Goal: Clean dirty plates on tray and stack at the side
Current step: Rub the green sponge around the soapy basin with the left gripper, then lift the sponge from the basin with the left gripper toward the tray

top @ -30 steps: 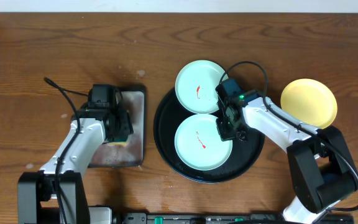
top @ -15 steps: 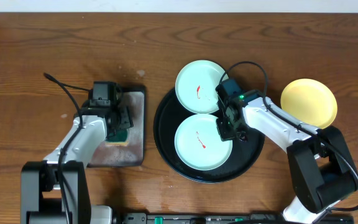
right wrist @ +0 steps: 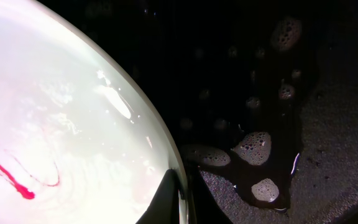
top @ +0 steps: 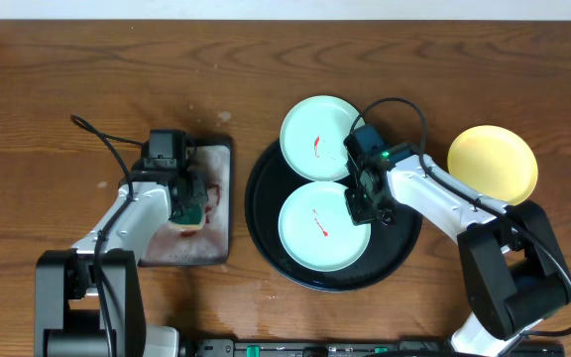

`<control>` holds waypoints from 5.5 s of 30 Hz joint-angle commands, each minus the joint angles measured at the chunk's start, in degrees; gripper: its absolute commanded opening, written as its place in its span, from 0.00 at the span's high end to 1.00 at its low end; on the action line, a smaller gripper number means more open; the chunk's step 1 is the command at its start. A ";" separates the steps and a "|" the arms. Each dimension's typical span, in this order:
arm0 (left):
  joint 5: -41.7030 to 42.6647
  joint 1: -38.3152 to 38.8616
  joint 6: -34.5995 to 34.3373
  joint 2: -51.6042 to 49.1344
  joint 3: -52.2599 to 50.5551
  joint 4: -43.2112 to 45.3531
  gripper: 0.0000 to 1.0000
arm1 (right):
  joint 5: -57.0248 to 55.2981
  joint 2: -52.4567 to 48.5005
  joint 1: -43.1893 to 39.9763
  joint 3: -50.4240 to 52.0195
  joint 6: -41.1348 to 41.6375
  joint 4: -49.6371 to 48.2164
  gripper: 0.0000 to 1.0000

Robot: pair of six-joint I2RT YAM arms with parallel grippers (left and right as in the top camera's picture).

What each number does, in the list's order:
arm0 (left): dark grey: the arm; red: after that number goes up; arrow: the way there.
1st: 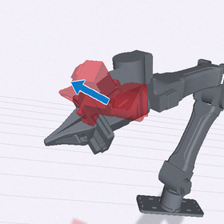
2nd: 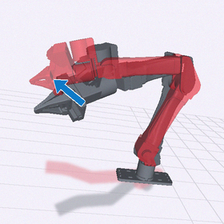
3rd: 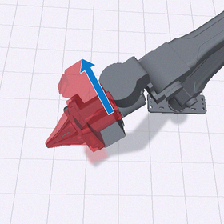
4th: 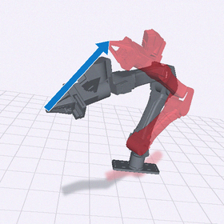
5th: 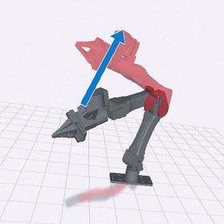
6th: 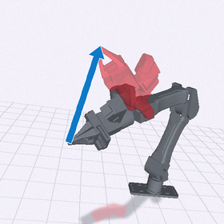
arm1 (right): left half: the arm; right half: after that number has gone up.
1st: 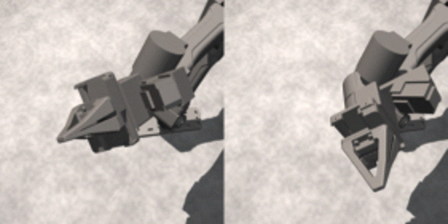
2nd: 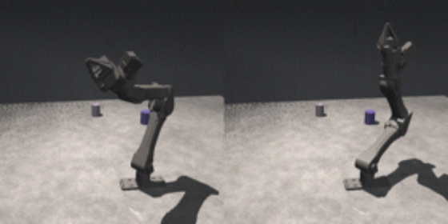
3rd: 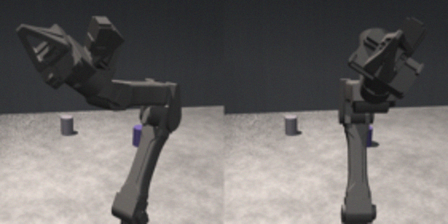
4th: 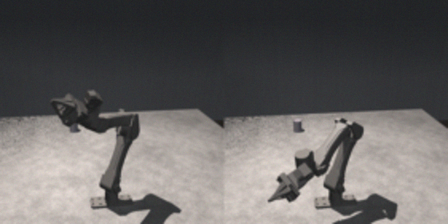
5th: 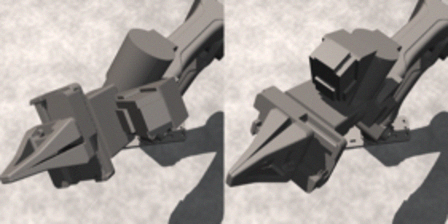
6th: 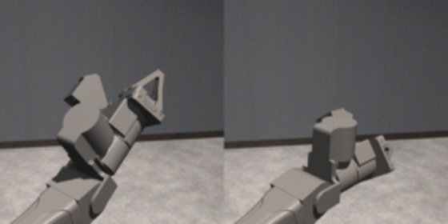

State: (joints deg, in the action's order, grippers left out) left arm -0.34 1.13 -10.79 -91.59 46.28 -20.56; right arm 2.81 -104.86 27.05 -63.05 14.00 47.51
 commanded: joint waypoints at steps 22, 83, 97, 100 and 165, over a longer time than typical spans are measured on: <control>1.16 -0.09 -0.46 1.84 -0.48 -5.92 0.46 | -2.34 -0.81 -0.22 0.59 0.33 0.70 0.99; 17.49 6.84 -1.99 0.28 -0.37 -2.86 0.93 | -2.32 -0.81 -0.22 0.59 0.35 0.90 0.99; 16.11 7.74 -2.16 0.33 0.70 -1.01 0.93 | -2.32 -0.81 -0.22 0.59 0.35 0.96 0.99; 13.51 7.50 -2.14 0.72 2.93 -2.54 0.93 | -2.32 -0.81 -0.22 0.59 0.33 1.07 0.99; 63.58 -24.55 -3.26 12.98 -6.58 14.69 0.93 | -2.32 -0.81 -0.22 0.59 0.35 1.60 0.99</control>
State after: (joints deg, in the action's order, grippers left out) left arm 61.19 -23.11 -13.74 -78.72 39.79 -6.15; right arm 2.90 -104.86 27.05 -63.16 14.02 48.23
